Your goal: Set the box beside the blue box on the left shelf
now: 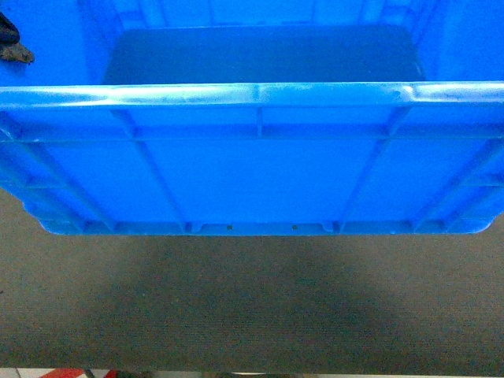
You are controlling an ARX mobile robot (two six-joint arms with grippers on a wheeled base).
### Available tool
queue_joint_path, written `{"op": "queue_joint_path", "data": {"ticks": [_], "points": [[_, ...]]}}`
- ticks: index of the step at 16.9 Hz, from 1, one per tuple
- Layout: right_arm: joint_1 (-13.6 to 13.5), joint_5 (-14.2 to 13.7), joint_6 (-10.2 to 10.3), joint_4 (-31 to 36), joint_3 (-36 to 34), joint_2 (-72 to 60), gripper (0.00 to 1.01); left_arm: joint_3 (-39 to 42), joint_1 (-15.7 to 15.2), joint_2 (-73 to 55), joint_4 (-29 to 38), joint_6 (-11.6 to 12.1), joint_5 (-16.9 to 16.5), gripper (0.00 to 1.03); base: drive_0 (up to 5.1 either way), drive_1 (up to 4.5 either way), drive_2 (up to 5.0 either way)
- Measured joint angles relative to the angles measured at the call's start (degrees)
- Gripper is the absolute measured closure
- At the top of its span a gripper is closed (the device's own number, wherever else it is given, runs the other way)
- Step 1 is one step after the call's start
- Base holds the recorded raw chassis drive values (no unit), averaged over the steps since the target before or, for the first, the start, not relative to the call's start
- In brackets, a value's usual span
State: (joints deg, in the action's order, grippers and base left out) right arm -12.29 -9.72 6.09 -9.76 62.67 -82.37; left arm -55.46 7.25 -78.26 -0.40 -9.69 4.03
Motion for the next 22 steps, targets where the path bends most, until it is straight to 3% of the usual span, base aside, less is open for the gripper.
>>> {"op": "queue_joint_path", "data": {"ticks": [22], "points": [[-0.02, -0.09, 0.02, -0.02, 0.0, -0.02, 0.79, 0.0, 0.07, 0.0, -0.02, -0.39, -0.02, 0.83, -1.6, -1.65, -1.6]]}}
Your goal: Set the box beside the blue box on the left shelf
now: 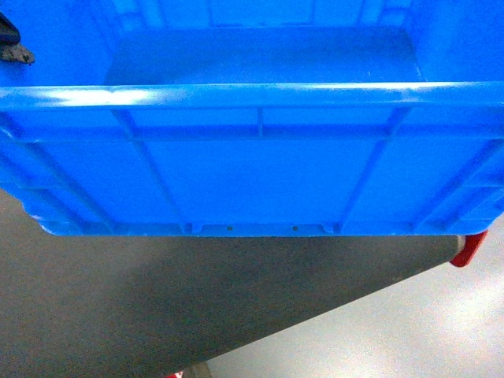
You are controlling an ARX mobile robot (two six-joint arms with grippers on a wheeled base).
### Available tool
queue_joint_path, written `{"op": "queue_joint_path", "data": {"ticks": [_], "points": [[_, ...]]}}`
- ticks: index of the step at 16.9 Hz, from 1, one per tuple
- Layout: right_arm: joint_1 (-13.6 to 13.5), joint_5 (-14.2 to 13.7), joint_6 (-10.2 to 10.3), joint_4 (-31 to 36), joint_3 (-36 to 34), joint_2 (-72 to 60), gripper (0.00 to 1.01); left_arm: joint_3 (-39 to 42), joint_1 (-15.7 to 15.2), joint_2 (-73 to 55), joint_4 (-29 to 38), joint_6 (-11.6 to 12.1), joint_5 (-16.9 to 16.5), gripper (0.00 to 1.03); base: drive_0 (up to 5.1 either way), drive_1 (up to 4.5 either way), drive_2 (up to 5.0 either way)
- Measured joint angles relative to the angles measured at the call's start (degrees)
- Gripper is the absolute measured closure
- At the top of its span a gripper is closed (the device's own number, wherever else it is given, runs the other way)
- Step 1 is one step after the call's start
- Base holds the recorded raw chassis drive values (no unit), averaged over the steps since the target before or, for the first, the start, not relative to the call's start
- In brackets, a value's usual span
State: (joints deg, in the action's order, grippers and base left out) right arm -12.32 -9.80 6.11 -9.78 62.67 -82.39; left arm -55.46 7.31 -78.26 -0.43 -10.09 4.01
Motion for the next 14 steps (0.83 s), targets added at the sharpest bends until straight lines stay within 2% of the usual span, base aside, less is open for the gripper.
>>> {"op": "queue_joint_path", "data": {"ticks": [14], "points": [[0.0, -0.02, 0.0, -0.02, 0.0, 0.0, 0.79, 0.0, 0.0, 0.0, 0.0, -0.02, -0.04, 0.83, -1.6, -1.6, -1.6]]}}
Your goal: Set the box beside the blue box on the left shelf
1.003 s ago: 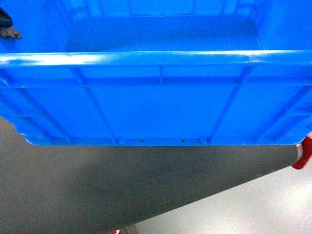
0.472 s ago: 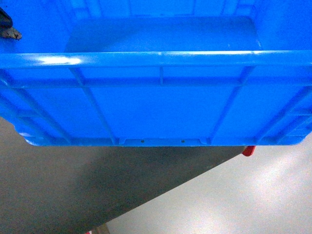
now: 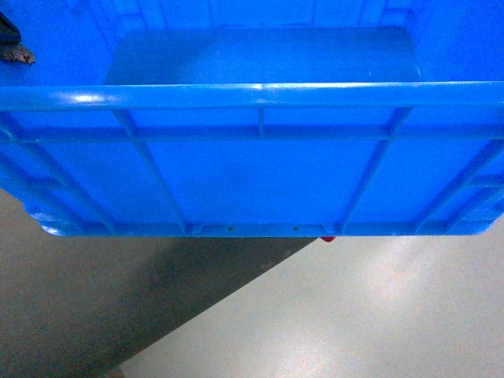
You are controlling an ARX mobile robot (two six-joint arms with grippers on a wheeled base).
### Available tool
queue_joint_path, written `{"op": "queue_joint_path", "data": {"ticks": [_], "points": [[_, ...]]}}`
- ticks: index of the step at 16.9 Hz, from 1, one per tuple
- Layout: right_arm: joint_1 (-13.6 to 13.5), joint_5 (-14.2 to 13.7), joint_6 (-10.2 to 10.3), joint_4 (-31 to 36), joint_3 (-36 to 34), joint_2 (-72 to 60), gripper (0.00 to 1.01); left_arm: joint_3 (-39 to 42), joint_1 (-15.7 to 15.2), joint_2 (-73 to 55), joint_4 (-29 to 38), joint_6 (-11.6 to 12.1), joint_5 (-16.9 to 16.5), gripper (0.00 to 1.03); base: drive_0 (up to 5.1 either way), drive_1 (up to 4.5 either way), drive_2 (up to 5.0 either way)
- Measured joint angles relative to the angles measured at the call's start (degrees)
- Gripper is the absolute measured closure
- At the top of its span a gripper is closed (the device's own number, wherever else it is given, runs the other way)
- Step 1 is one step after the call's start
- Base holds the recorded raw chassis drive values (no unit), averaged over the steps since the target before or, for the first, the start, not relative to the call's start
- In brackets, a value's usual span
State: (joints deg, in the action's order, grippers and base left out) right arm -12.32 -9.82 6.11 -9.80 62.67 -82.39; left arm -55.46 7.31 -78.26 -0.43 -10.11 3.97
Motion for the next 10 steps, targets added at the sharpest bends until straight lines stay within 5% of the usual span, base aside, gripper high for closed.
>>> {"op": "queue_joint_path", "data": {"ticks": [10], "points": [[0.0, 0.0, 0.0, 0.04, 0.0, 0.0, 0.79, 0.0, 0.0, 0.0, 0.0, 0.0, -0.04, 0.83, -1.6, -1.63, -1.6]]}}
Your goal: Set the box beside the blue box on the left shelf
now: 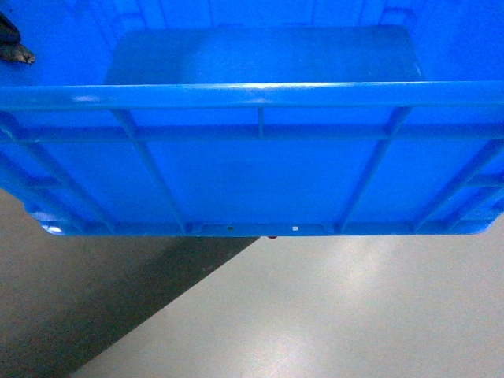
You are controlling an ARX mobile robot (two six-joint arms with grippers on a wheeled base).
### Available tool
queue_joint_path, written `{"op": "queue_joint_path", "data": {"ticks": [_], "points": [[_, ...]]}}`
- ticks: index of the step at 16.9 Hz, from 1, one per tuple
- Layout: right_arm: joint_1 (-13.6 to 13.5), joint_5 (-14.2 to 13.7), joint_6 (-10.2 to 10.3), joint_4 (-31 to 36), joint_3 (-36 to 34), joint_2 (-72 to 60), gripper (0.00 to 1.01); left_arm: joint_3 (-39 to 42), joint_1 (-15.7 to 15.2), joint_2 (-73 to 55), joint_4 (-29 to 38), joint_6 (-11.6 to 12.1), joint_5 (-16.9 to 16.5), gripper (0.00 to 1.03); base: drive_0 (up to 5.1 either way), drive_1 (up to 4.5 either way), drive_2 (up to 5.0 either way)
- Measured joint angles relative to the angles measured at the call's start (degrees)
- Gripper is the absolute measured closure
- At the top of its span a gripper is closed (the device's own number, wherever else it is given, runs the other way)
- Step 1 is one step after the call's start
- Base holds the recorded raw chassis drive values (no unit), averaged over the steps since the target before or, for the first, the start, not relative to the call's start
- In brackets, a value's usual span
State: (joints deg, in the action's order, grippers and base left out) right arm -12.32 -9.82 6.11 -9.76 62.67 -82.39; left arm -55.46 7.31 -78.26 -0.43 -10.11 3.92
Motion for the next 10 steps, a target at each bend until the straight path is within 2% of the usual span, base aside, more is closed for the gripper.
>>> {"op": "queue_joint_path", "data": {"ticks": [10], "points": [[0.02, -0.09, 0.0, -0.02, 0.0, 0.0, 0.79, 0.0, 0.04, 0.0, 0.0, -0.02, -0.04, 0.83, -1.8, -1.75, -1.8]]}}
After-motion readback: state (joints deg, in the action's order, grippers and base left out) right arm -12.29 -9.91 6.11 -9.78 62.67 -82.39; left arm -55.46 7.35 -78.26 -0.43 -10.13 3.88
